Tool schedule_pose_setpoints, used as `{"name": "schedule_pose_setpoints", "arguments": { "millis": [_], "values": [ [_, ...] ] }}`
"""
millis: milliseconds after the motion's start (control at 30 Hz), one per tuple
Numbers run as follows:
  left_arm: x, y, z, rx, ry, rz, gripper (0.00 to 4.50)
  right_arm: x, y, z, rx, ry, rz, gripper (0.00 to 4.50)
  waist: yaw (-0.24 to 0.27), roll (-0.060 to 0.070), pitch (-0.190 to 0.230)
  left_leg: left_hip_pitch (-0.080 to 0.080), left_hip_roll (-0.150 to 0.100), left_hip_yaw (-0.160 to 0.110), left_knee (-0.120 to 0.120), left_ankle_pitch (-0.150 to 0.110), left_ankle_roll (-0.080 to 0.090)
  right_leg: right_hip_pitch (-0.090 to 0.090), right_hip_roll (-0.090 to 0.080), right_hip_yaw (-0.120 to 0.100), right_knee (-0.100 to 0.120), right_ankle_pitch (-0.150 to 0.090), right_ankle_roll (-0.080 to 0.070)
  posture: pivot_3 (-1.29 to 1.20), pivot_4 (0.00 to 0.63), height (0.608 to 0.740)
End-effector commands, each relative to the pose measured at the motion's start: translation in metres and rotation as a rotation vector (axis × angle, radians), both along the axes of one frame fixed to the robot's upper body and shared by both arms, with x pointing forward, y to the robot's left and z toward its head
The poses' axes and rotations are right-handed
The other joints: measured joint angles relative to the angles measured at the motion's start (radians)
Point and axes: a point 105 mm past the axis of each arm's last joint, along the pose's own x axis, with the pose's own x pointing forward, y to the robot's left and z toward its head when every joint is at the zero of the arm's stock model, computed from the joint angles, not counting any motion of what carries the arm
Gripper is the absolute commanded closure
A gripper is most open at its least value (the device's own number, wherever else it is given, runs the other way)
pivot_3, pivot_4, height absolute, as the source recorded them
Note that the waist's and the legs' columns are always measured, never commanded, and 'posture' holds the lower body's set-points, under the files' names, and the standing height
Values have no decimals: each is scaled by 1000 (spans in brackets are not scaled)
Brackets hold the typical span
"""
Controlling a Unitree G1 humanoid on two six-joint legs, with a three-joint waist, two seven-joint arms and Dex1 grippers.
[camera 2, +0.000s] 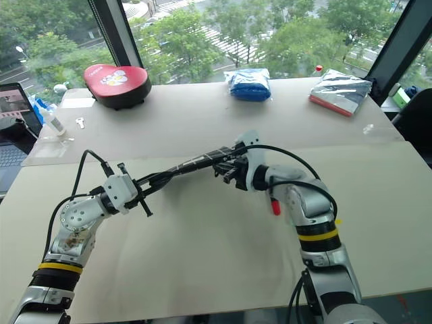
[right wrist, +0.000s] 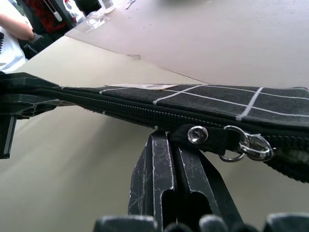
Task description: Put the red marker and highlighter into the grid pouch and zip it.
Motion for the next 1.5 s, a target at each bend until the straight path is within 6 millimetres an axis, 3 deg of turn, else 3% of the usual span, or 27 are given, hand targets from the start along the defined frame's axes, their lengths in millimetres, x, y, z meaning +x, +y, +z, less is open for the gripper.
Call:
{"name": "schedule_pose_setpoints", "arguments": {
  "millis": [33,200,533,800,933,1000,1167,1233,1333,1400,1500],
  "values": [
    [0,-4,11,-5,-47,-16,4500,-10,24,19,18,-82,97,4472,0,0,0,0,0,0,0,0,0,0,0,0,0,0,0,0,150,740],
    [2,-7,11,-9,-47,-27,4500,-24,50,20,20,-80,207,4472,-1,0,0,0,0,0,0,0,0,0,0,0,0,0,0,0,150,740],
    [6,-12,12,-14,-48,-47,4500,-34,84,23,-7,-94,297,4472,-2,0,0,0,0,0,0,0,0,0,0,0,0,0,0,0,150,740],
    [9,-14,11,-23,-50,-52,4500,-31,89,21,-13,-96,286,4472,-3,0,0,0,0,0,0,0,0,0,0,0,0,0,0,0,150,740],
    [10,-14,11,-27,-51,-52,4500,-31,86,22,21,-91,287,3387,-3,0,0,0,0,0,0,0,0,-1,0,0,0,0,0,0,150,740],
    [10,-15,11,-28,-51,-52,4500,-31,84,24,33,-93,289,2530,-4,0,0,0,0,0,0,0,0,-1,0,0,1,0,0,0,150,740],
    [12,-15,10,-30,-49,-52,4500,-31,75,41,121,-39,293,871,-3,0,0,0,0,0,0,0,0,0,0,0,0,0,0,0,150,740],
    [12,-15,10,-31,-48,-53,4500,-43,72,53,181,-26,372,871,-3,0,0,0,0,0,0,0,0,0,0,0,0,0,0,0,150,740],
    [12,-16,8,-32,-45,-58,4500,-77,59,81,319,-51,559,871,3,0,0,0,0,0,0,0,0,0,0,0,0,0,0,0,150,740],
    [12,-17,8,-34,-45,-60,4500,-94,48,88,355,-80,637,871,4,0,0,-1,0,-1,0,0,0,0,0,-1,-1,0,0,0,150,740],
    [12,-17,7,-35,-45,-61,4500,-96,30,98,406,-137,612,871,-7,1,0,0,0,-1,0,0,1,0,0,-1,-2,0,0,0,150,740]
  ]
}}
